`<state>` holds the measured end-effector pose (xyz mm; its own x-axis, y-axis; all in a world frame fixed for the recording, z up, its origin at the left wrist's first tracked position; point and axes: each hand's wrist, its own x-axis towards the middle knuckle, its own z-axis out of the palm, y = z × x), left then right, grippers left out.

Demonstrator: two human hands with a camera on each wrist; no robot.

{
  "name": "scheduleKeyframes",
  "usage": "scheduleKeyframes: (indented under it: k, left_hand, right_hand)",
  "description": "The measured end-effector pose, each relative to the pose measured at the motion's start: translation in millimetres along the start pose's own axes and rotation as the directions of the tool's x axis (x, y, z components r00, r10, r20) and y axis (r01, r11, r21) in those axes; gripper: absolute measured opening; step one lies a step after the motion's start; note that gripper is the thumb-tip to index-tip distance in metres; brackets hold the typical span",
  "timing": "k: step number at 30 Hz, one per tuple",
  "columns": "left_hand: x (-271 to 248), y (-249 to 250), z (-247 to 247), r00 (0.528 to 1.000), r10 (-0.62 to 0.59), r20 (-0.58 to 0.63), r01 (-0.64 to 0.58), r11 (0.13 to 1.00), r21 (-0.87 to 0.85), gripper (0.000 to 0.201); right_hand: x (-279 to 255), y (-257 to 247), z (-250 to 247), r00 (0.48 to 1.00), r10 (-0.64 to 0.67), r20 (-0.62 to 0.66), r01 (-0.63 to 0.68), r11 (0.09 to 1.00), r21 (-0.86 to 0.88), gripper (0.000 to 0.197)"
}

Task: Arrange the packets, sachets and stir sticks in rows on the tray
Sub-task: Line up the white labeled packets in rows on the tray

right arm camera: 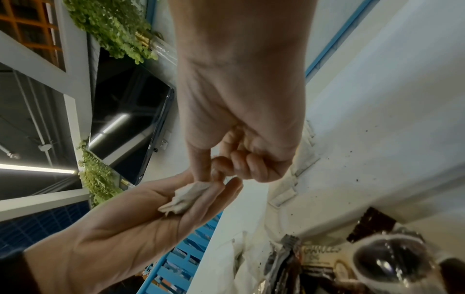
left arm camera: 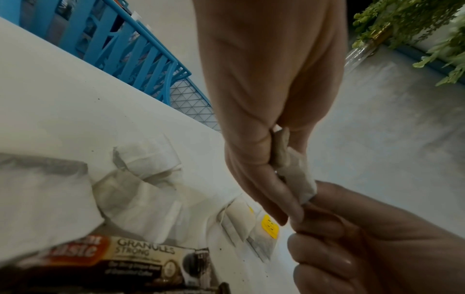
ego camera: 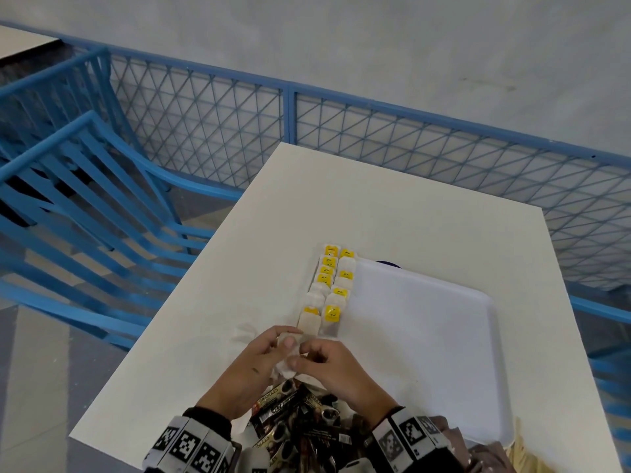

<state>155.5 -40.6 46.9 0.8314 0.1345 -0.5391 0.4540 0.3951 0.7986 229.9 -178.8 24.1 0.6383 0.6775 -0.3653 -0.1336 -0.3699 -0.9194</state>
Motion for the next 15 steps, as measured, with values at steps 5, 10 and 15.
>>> scheduleKeyframes:
  k: [5, 10, 15]
  left_hand:
    - [3, -2, 1, 0.999, -0.042, 0.000, 0.041, 0.993, -0.109, 0.022]
    - [5, -4, -3, 0.998, -0.067, -0.010, 0.065, 0.990, -0.124, 0.035]
    - [3, 0, -5, 0.999, -0.050, -0.012, 0.047, 0.984, -0.174, 0.034]
  right_hand:
    - [-2, -1, -7, 0.994, 0.051, -0.092, -0.043, 0.996, 0.078, 0.010]
    - [-4, 0, -19, 0.985, 0.108, -0.132, -0.075, 0.969, 0.234, 0.014]
    - [-9, -6, -26, 0.987, 0.116, -0.113, -0.055, 0.896, 0.440, 0.012]
